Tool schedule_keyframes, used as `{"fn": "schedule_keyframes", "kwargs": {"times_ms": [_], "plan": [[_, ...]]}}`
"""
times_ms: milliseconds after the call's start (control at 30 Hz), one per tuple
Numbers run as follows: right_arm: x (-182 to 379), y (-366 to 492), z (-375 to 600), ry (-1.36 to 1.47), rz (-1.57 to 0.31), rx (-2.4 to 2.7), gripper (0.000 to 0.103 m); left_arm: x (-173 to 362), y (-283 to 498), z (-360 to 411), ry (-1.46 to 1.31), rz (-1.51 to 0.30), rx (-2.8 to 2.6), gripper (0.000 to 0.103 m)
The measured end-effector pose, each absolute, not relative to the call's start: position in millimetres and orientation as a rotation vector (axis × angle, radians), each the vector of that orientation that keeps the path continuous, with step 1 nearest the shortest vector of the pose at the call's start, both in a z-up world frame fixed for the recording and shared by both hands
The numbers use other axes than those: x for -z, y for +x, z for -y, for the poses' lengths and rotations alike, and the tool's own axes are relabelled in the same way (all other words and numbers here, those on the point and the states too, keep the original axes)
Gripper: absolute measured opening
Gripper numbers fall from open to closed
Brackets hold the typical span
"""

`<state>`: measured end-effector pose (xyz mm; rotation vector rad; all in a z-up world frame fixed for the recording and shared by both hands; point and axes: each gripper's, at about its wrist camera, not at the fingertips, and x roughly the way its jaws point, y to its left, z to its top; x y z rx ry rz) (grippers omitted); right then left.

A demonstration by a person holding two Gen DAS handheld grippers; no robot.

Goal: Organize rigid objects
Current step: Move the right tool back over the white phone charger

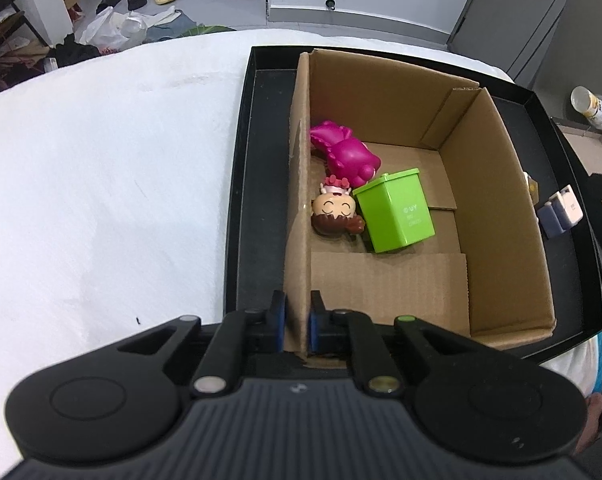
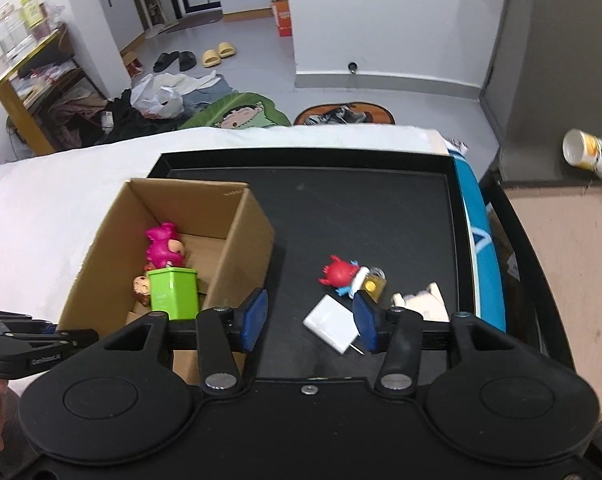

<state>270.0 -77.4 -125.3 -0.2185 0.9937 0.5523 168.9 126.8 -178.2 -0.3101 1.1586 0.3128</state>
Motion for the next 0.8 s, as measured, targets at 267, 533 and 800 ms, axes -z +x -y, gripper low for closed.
{"fn": "schedule_keyframes", "kwargs": {"times_ms": [267, 533, 800], "plan": [[159, 285, 93, -0.122, -1.058, -0.516, 0.053, 179, 169, -129, -0.307, -1.174, -0.302, 0.01], [179, 296, 85, -0.171, -1.081, -0.576, 0.056, 178, 172, -130, -0.303, -1.19, -0.298, 0.011], [197, 299, 71, -0.25, -1.091, -0.615, 0.061, 177, 174, -130, -0.299, -1.195, -0.307, 0.012]]}}
